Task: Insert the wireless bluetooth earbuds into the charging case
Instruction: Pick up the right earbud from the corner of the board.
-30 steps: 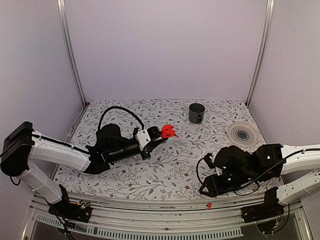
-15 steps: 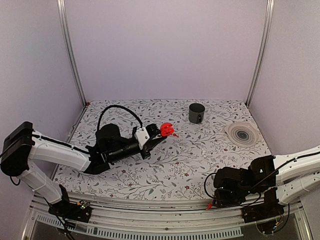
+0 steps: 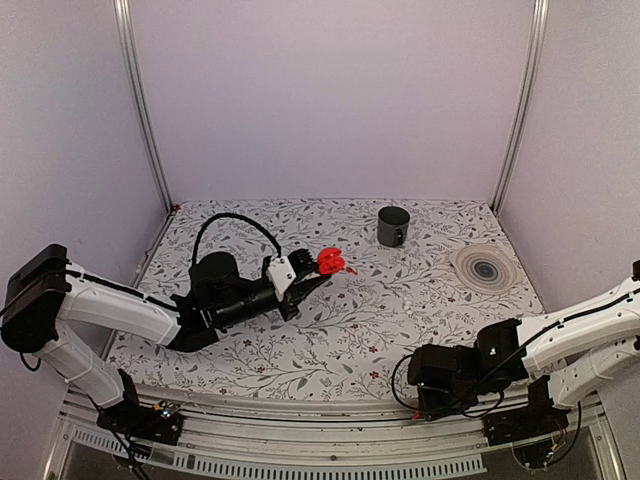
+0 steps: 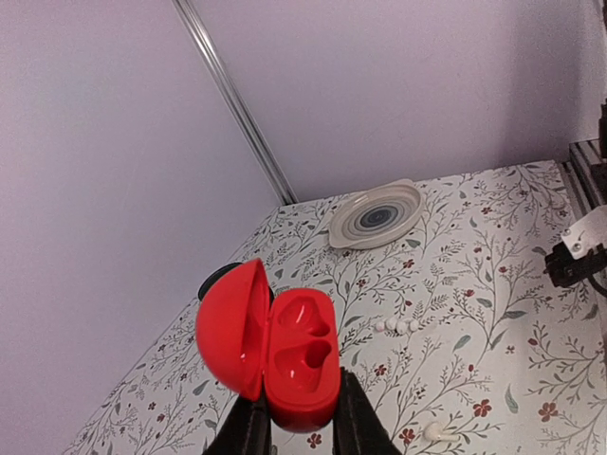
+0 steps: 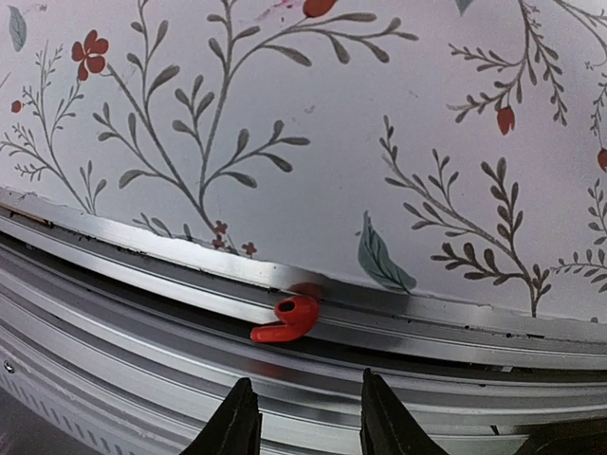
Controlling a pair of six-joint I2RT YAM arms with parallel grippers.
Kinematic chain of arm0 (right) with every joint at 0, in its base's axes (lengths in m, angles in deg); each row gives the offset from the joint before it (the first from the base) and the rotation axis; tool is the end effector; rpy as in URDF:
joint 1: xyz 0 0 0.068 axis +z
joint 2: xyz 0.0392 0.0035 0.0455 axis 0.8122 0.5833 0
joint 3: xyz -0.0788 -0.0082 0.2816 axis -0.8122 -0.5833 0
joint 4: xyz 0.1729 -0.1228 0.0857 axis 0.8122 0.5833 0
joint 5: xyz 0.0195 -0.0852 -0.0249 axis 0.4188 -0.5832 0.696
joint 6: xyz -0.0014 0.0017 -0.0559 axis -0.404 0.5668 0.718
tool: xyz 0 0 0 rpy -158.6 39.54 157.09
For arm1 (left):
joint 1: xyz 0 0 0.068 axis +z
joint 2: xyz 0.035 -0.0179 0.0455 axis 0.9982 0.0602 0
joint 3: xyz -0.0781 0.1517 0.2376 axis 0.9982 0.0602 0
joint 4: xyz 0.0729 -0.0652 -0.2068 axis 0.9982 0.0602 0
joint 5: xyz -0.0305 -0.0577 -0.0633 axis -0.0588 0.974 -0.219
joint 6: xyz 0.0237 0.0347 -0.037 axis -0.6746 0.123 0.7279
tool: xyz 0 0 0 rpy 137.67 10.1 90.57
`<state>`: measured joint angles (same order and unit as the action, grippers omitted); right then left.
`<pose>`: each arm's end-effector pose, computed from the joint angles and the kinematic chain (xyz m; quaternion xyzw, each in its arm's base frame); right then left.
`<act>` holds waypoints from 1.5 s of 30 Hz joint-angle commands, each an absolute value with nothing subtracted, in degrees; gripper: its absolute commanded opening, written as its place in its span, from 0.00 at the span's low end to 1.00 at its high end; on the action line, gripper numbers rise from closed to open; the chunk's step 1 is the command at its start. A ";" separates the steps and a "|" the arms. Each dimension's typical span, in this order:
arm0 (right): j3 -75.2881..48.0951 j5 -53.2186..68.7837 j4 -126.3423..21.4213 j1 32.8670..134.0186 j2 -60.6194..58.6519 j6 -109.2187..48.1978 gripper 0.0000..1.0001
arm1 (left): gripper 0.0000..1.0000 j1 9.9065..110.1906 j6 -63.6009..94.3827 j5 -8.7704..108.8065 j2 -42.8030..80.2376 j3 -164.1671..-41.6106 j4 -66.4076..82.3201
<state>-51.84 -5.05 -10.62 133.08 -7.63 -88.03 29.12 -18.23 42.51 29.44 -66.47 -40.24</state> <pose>0.0361 0.1639 0.1984 -0.1208 0.9874 0.0726 0.0718 0.1575 -0.2476 0.2738 0.4558 0.5412 -0.2192 0.6718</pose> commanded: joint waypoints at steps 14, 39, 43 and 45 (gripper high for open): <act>-51.16 -6.10 -17.10 130.82 -1.54 -84.46 0.29 | 0.00 29.20 -16.76 41.06 28.94 -67.12 -40.39; -49.20 -5.93 -16.40 131.31 5.23 -84.50 0.21 | 0.00 29.26 -16.81 40.23 29.53 -67.56 -40.48; -47.54 -7.18 -13.99 131.30 3.98 -84.34 0.20 | 0.00 29.34 -16.76 40.39 29.79 -67.62 -40.61; -46.43 -8.28 -12.27 131.21 3.20 -84.21 0.15 | 0.00 29.35 -16.59 40.51 29.96 -67.55 -40.81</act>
